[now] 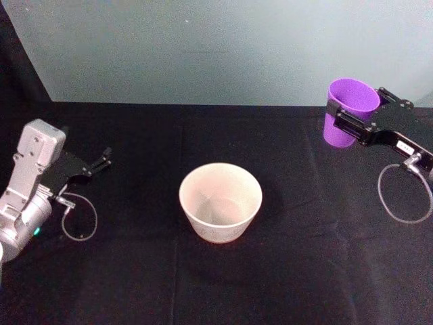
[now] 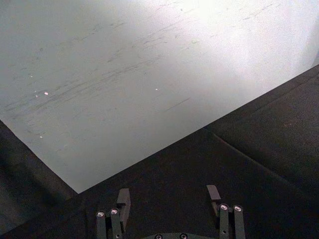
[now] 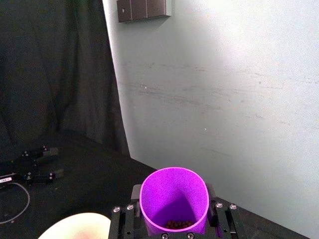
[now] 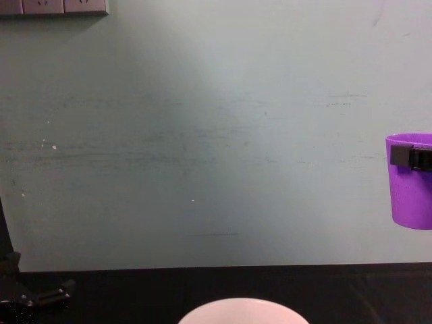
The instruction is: Pick up the cup and pour the mung beans from the cup into the bowl.
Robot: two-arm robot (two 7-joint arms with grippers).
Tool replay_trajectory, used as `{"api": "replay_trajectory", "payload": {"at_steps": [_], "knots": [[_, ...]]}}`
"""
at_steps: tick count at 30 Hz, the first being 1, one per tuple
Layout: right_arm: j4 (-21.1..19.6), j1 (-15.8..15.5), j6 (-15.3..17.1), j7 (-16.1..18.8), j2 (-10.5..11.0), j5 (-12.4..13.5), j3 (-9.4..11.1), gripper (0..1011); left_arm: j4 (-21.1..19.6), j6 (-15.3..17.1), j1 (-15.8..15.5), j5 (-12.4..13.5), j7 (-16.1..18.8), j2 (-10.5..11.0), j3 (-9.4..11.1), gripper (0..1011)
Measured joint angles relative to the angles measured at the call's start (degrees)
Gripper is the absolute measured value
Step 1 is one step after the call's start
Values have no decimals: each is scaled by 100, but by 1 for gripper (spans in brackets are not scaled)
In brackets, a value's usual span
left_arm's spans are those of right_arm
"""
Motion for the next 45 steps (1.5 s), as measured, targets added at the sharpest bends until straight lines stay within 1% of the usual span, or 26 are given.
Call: {"api": "replay_trajectory", "payload": {"at_steps": [45], "knots": [[0,0,0,0,0,0,0,734,0,0,0,0,0,0,0,1000]]}}
